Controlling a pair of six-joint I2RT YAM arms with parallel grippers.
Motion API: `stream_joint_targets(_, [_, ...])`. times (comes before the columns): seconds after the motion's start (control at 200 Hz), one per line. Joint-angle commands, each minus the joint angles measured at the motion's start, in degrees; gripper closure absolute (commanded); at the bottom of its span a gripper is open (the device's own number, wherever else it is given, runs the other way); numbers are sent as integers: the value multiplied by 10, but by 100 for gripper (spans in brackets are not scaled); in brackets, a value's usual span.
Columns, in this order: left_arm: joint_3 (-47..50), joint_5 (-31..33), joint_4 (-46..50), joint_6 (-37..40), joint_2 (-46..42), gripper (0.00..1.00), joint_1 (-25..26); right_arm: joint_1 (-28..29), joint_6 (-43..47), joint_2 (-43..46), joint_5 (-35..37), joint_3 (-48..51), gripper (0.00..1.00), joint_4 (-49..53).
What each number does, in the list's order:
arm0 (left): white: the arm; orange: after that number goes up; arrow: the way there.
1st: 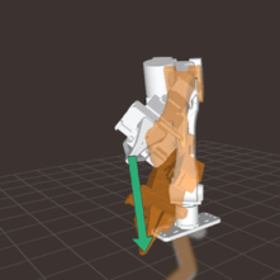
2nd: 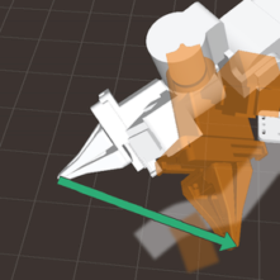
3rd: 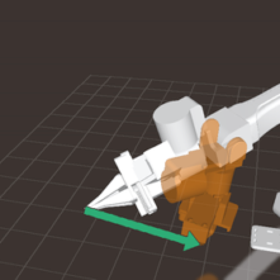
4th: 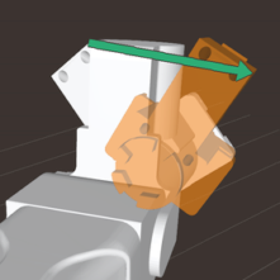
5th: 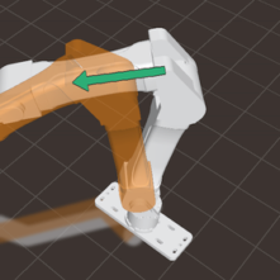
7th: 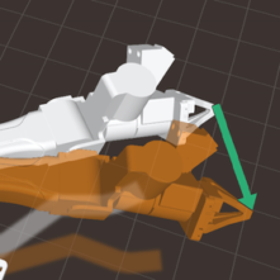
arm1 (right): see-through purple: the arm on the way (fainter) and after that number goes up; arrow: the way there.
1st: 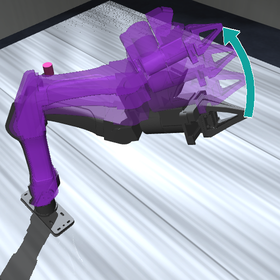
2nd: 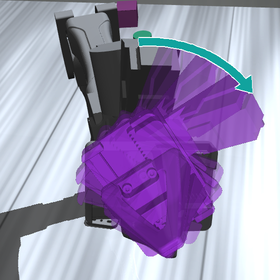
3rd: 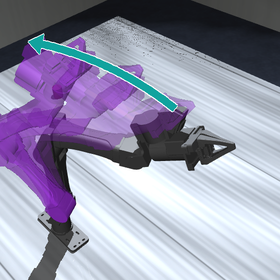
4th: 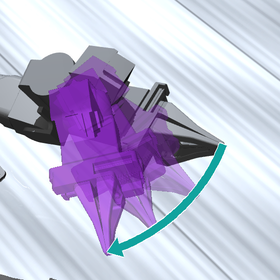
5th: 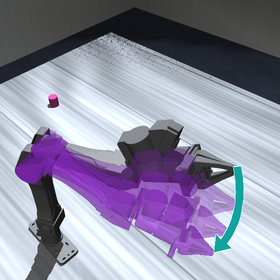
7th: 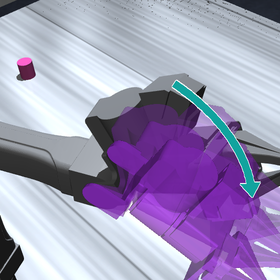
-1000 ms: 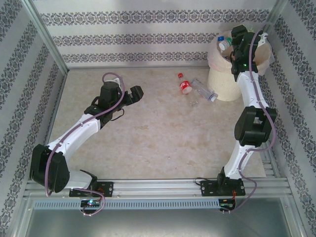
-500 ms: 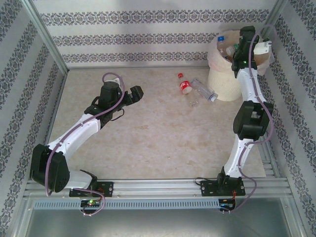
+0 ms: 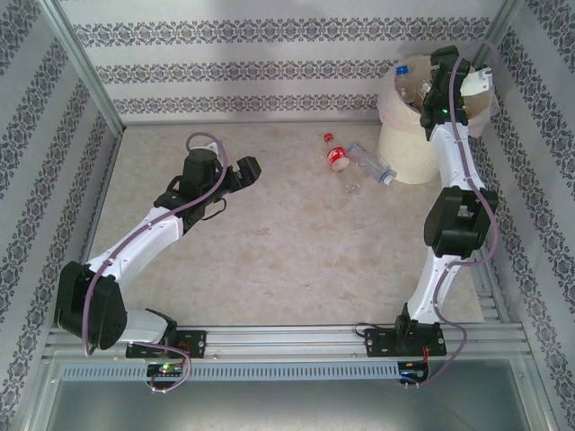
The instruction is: Put the plastic bottles in the bin
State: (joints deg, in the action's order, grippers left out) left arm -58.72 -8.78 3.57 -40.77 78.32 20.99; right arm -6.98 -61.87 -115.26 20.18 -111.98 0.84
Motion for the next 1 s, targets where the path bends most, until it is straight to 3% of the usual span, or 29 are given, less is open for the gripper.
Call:
stream_joint_targets(0.0, [9,-2,-1,-4,3,0,3,23,95,41,-7,8,2,-28])
stream_joint_targets(0.145, [2,9,16,-5,6,0,2,53,232,54,-5,7,2,-48])
stream_joint_targets(0.25, [-4,28,31,-11,10,0,2,71,328,65,-44,9,2,-50])
stream_joint_targets(0.62, [-11,46,38,-38,32,0,2,132,578,131,-308,124,2,-6])
stream_joint_targets(0.824, [-10,60,42,-56,36,0,3,159,658,124,-249,172,5,84])
stream_joint_targets(0.994, [-8,51,25,-44,39,0,2,156,706,93,-265,170,13,131])
